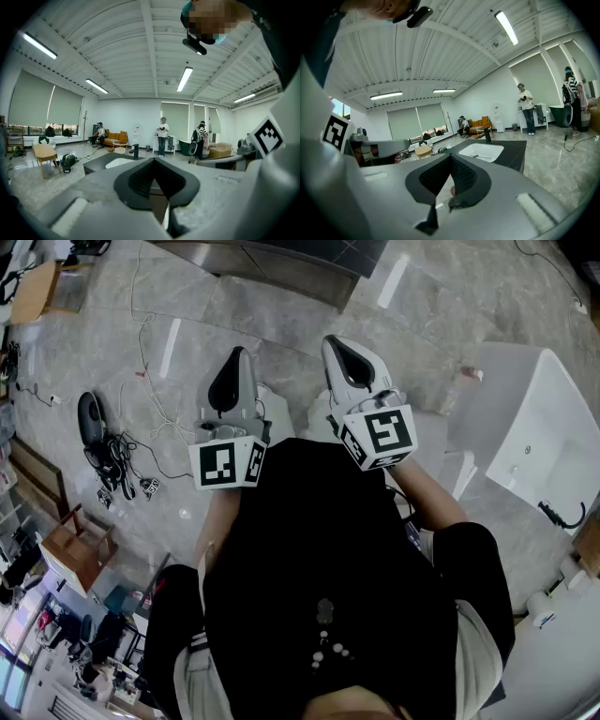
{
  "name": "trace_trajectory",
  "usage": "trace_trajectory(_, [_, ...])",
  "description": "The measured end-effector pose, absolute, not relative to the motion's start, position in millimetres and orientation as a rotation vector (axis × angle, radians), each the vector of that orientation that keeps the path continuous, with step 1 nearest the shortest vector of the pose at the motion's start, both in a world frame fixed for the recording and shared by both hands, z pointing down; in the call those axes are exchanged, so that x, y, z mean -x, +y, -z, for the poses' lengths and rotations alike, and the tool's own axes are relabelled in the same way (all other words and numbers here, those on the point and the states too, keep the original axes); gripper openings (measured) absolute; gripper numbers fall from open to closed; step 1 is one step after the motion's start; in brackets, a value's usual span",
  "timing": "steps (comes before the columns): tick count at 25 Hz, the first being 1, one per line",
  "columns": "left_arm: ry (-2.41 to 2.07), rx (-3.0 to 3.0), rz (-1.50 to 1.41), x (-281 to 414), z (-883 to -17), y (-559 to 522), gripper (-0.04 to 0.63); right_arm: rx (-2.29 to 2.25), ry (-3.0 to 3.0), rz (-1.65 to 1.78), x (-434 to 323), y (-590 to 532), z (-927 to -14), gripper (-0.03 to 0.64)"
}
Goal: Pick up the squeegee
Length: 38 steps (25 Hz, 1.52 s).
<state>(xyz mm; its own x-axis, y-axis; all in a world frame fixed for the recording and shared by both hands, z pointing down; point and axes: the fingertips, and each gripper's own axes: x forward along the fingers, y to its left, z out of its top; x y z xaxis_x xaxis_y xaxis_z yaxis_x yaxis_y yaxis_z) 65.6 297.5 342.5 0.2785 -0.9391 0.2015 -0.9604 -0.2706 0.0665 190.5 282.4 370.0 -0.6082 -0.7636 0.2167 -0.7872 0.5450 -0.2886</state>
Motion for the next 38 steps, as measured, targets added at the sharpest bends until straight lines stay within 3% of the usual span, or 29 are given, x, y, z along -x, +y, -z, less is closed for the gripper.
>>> trace_trajectory(7, [-1.715, -2.451, -0.132, -51, -330, 320, 0.002, -1.350, -2.687, -0.530, -158, 303, -364, 0.001])
trace_trajectory(38, [-1.787, -2.432, 0.057, 147, -318, 370, 0.002, -1.357, -2.690, -0.301, 27, 357, -322, 0.002])
